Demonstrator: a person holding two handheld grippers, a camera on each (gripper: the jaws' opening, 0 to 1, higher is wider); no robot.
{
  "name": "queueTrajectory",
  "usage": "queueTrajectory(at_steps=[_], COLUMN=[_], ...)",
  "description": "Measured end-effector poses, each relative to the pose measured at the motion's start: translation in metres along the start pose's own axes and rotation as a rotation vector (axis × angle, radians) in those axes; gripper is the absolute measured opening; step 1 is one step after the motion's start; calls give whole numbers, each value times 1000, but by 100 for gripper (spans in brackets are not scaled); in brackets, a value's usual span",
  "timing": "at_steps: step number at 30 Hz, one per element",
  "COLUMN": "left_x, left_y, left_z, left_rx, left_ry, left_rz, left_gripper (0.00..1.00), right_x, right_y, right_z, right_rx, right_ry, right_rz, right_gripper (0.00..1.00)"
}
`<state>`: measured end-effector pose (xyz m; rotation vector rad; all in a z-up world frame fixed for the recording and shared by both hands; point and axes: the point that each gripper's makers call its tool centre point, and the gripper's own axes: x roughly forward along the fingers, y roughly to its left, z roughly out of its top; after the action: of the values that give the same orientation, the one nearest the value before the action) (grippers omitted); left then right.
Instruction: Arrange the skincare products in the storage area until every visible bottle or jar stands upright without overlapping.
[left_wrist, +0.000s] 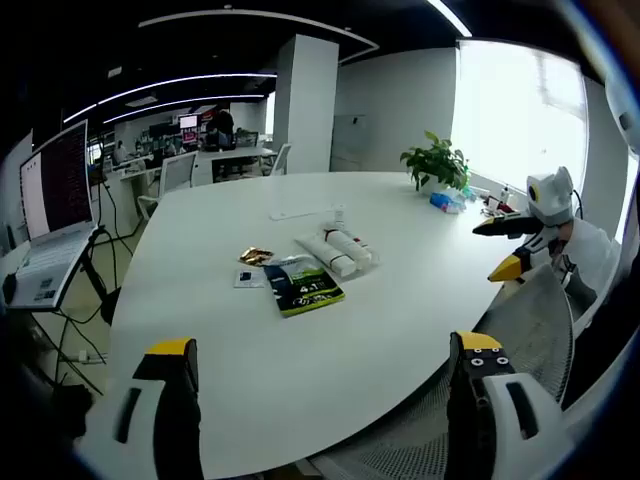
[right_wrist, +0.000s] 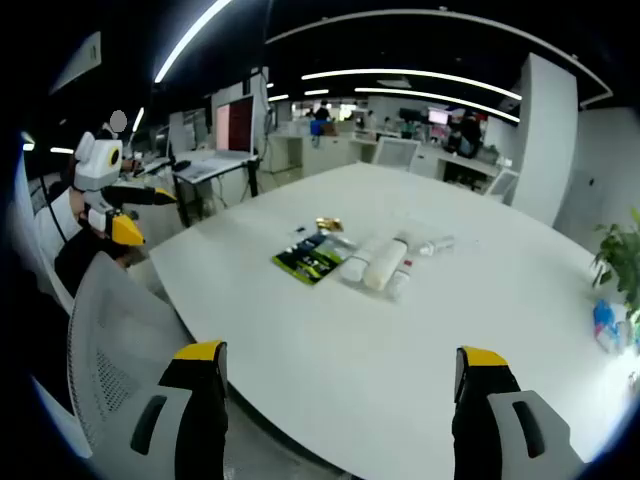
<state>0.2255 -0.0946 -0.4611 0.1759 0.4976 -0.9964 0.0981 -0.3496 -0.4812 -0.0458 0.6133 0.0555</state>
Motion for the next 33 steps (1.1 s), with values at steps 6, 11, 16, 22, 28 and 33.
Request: queueTrajectory(at_steps=[6, 11, 16, 22, 28, 33], left_x=[0, 1, 2, 2, 3, 4], left_y=[1, 0, 0, 1, 0, 0], left_z=[-2, -2, -3, -3, -5, -5], left_rx=[-1, -3, -4, -8, -11, -13], left_ry=[5, 9, 11, 10, 17, 15], left_rz=[3, -1, -1, 1, -4, -7], left_gripper=[99, 99, 99, 99, 99, 99], right_x=[0, 1, 1, 2, 2, 3], right_y=[0, 1, 1, 1, 2, 1], right_z=[-1, -1, -1, -2, -1, -1], right_rx=[2, 3, 4, 4, 2, 2], right_ry=[2, 3, 6, 11, 12, 15], right_rz=[2, 4, 4, 4, 5, 5], right_gripper=[99, 99, 99, 99, 99, 99])
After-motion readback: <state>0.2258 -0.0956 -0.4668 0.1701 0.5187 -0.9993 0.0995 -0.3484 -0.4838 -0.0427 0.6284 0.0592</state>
